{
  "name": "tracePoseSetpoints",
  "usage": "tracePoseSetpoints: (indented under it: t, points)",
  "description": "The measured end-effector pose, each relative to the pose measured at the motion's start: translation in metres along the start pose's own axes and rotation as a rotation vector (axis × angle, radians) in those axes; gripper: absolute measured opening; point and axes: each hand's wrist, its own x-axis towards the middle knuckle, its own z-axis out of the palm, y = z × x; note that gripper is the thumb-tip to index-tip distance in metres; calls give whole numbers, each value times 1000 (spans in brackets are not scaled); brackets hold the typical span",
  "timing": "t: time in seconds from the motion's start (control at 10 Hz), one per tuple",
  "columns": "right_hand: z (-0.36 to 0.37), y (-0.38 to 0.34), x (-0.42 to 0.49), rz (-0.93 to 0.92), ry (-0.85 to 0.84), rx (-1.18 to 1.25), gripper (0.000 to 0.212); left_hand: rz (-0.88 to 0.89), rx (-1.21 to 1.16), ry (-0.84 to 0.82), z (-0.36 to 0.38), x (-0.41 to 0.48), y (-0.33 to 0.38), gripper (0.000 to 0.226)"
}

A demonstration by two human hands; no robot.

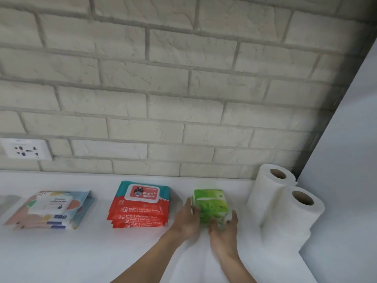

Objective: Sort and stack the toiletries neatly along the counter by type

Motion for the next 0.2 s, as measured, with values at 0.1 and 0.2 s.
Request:
tracePoseSetpoints:
  t: [0.1, 0.2]
  points:
    - [-2, -1, -12, 21, 102, -13, 85, 8, -5, -60, -12, -14, 0, 74]
    - [-7, 3, -20, 20, 212, 9, 78, 84, -57, -83, -15, -24, -5, 56]
